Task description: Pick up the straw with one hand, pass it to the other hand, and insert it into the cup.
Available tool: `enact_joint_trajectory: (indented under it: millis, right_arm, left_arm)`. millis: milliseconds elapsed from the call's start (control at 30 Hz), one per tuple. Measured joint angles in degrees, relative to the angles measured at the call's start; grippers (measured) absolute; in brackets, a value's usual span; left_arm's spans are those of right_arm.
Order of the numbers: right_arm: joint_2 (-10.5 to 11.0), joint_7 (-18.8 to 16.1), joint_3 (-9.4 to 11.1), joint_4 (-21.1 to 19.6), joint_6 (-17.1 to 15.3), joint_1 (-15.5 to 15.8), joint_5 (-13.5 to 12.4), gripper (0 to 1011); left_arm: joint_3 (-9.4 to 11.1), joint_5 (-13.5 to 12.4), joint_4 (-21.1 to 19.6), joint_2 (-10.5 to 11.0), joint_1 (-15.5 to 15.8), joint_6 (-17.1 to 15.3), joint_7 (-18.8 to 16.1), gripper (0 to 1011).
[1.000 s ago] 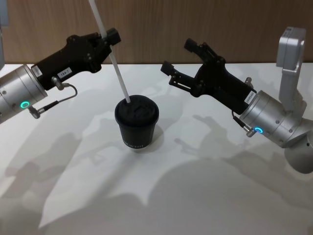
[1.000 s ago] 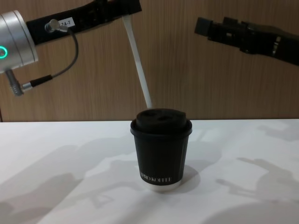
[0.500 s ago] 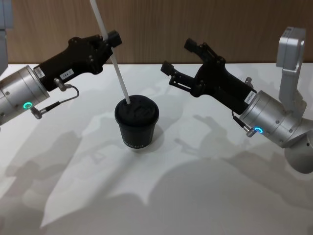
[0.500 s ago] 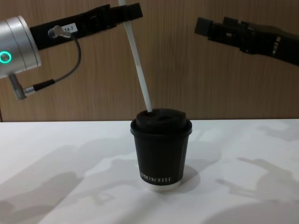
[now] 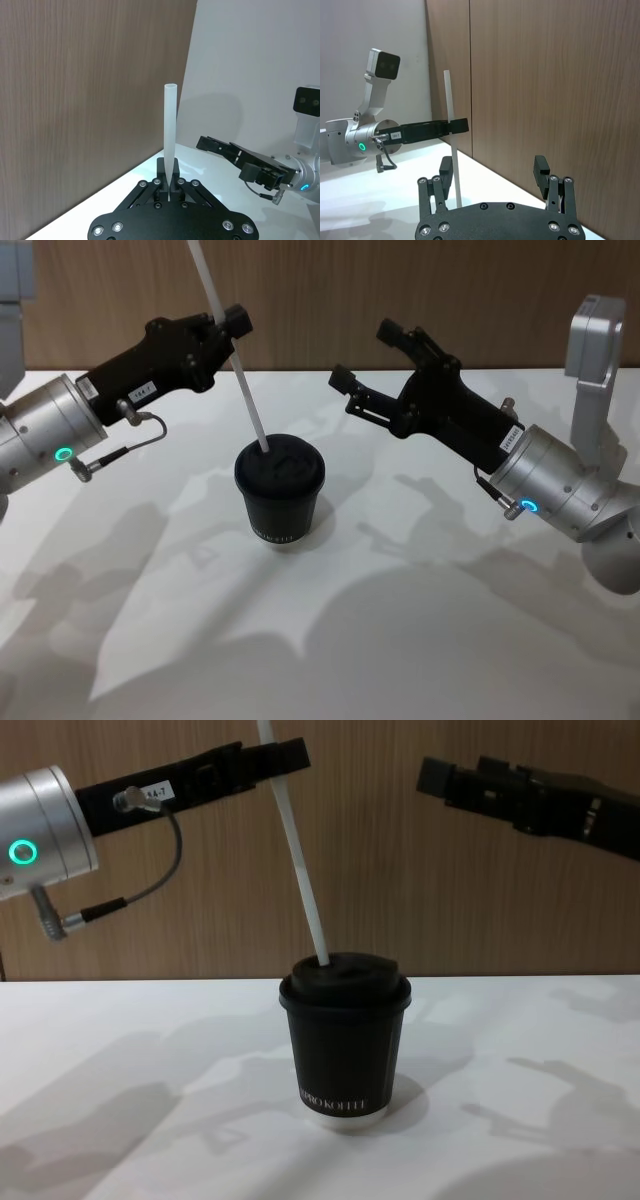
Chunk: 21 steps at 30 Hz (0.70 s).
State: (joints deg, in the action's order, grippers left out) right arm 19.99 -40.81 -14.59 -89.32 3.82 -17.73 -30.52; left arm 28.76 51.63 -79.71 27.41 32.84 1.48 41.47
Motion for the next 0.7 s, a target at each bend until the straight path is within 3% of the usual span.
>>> enact_joint_trajectory:
  millis: [700]
  right_arm:
    - [0.0,0.0,0.0,0.0,0.0,0.0,0.0,1001]
  left_arm:
    - [1.03,-2.13,3.16,-1.29,1.12,-0.65,1.18,18]
